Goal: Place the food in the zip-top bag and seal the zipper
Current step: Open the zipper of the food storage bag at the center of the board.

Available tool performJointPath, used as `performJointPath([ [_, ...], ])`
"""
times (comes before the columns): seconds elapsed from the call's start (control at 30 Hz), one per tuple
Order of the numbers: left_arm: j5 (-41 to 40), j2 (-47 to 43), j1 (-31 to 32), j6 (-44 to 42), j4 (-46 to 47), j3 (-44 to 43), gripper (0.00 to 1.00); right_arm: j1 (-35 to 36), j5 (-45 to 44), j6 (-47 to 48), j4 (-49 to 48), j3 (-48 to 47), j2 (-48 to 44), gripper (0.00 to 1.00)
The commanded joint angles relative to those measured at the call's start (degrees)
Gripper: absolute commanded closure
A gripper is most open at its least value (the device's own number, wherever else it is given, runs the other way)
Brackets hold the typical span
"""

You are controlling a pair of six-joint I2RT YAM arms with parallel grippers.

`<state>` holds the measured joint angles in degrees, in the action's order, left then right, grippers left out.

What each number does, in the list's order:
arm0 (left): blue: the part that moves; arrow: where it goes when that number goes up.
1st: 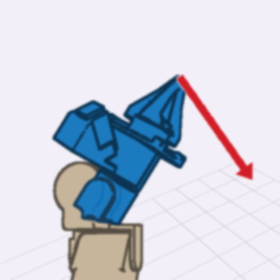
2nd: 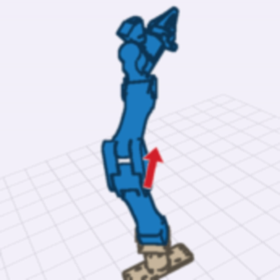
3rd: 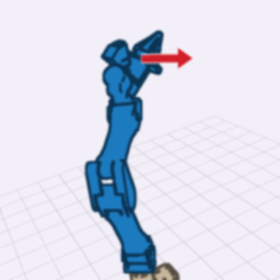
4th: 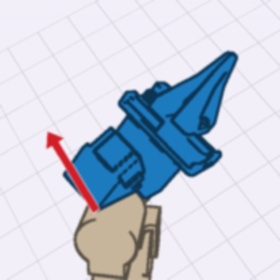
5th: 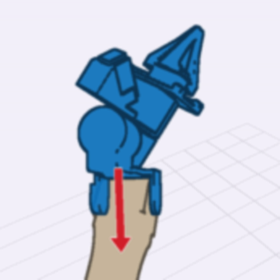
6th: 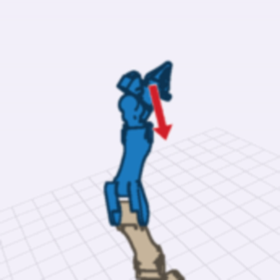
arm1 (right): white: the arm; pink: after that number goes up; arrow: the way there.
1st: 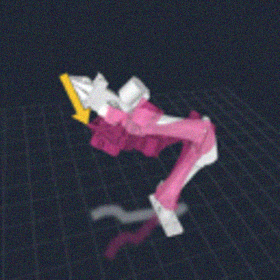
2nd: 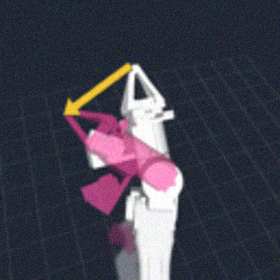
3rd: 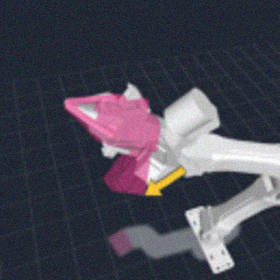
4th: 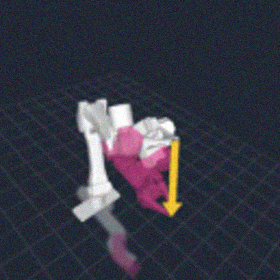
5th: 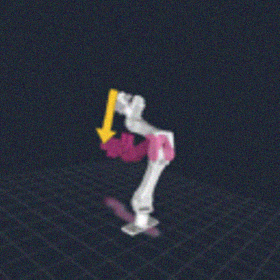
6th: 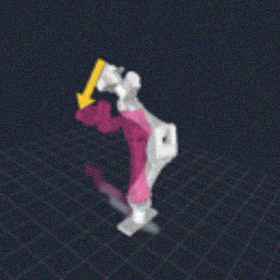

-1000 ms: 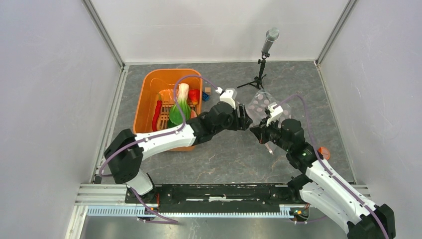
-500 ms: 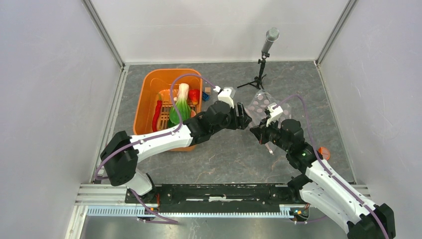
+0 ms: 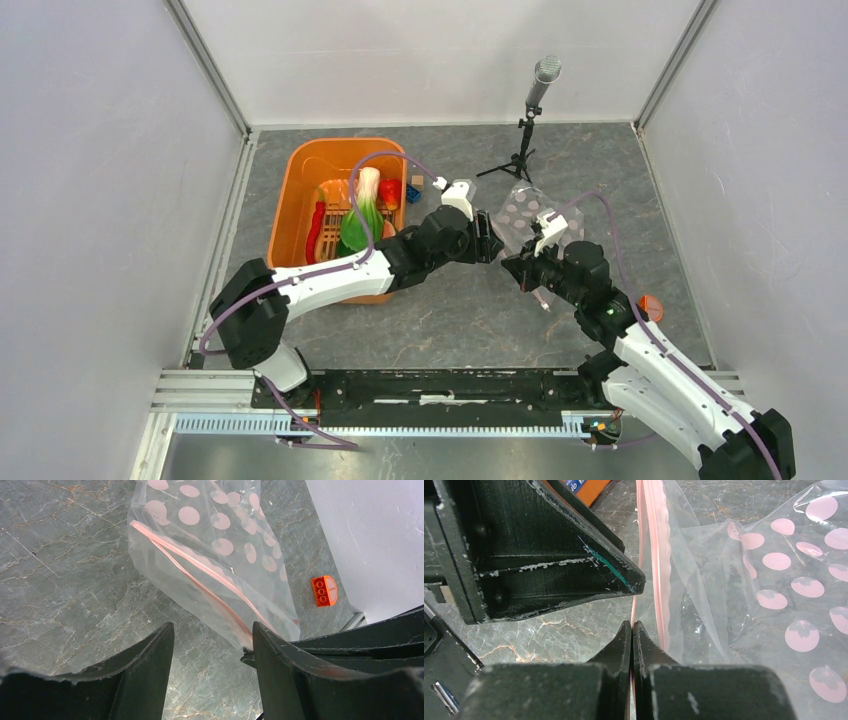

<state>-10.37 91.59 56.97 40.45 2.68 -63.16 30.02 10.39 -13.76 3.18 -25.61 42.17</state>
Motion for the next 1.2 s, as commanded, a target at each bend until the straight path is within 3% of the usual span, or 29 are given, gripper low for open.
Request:
performJointPath([
  [0.0,-1.2,0.2,-0.2,0.0,0.7,-1.2,0.35,0.5,0.9,-0.1,-2.7,0.2,-0.7,1.0],
  [0.43,1.0,5.2,-0.2,1.5,-1.4,-5.1,0.39,4.0,-3.4,4.0,-2.1,-0.1,-2.0,1.0],
  [0.83,2.1,6.2,-0.2,0.6,-4.6,-7.9,0.31,7.5,-5.8,6.2,-2.3,1.0,-0.4,1.0],
  [0.93,2.2,6.4,-0.2,0.9,-4.4,-7.3,0.37,7.6,-5.9,5.8,-2.7,1.6,-1.0,1.0],
  [1.17,1.8,5.2,-0.2,0.4,-4.1,-5.7,0.67,7.6,-7.8,4.5,-5.6,2.6,-1.1,1.0],
])
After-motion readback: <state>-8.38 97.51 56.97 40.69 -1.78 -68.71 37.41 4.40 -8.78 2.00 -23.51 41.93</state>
